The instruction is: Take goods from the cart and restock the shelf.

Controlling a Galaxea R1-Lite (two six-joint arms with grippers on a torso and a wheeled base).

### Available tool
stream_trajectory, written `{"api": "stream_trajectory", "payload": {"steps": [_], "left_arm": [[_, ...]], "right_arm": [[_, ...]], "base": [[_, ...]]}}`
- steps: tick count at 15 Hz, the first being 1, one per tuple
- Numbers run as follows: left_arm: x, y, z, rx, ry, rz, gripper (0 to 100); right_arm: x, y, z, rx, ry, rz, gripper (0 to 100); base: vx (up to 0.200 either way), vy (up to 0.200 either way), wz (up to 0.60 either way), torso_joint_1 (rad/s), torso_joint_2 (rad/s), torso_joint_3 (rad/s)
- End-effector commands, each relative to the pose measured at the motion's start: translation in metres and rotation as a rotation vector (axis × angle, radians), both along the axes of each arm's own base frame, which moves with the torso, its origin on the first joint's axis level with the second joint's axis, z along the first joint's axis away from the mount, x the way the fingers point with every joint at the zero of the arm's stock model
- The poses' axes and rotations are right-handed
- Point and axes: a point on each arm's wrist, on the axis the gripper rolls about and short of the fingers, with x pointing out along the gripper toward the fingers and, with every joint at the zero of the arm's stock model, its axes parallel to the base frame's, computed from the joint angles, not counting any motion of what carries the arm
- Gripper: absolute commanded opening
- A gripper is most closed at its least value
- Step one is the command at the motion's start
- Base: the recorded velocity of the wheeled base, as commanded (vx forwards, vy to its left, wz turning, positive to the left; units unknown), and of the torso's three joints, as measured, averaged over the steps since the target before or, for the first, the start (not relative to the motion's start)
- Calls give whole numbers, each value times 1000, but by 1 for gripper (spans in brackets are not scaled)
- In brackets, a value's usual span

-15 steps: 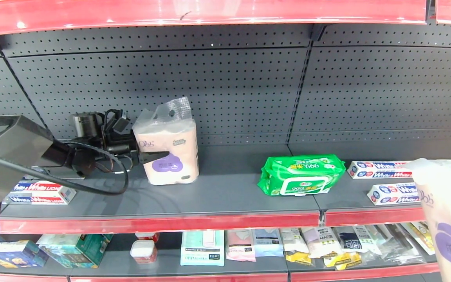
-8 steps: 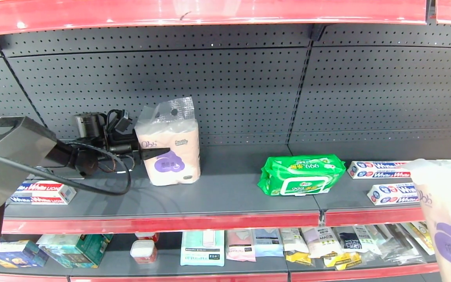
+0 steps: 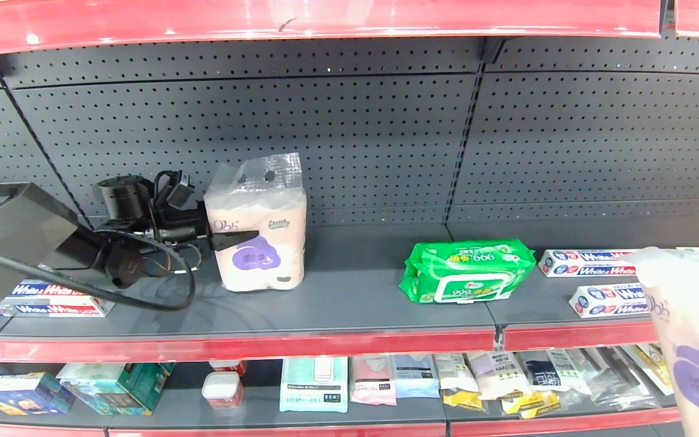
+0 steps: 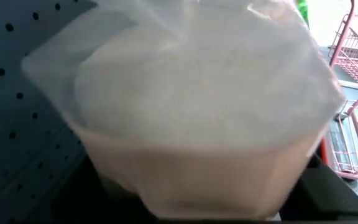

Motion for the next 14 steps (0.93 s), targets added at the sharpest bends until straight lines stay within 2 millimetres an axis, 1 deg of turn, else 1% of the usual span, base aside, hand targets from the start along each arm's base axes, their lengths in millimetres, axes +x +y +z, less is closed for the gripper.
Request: {"api": "stream_trajectory", "payload": {"steps": [1, 2, 5, 7, 11, 14], "left_arm": [[-14, 0, 4, -8, -11, 4, 0], [-24, 2, 1, -29, -7, 11, 0], [-41, 1, -4, -73, -3, 10, 0], [-55, 1, -13, -88, 20, 12, 0], [-60, 9, -17, -89, 37, 33, 0], [-62, 11, -18, -82, 41, -11, 0]], "right_arm": [[1, 0, 0, 0, 4, 1, 0], [0, 0, 0, 0, 2, 1, 0], [1, 0, 0, 0, 4, 1, 0], [0, 0, 0, 0, 0, 1, 0], [2, 0, 1, -2, 7, 1, 0], [2, 0, 1, -2, 5, 0, 0]], "base": [[0, 0, 0, 0, 0, 0], [0, 0, 0, 0, 0, 0], [0, 0, 0, 0, 0, 0], [0, 0, 0, 0, 0, 0], [0, 0, 0, 0, 0, 0], [0, 0, 0, 0, 0, 0]]}}
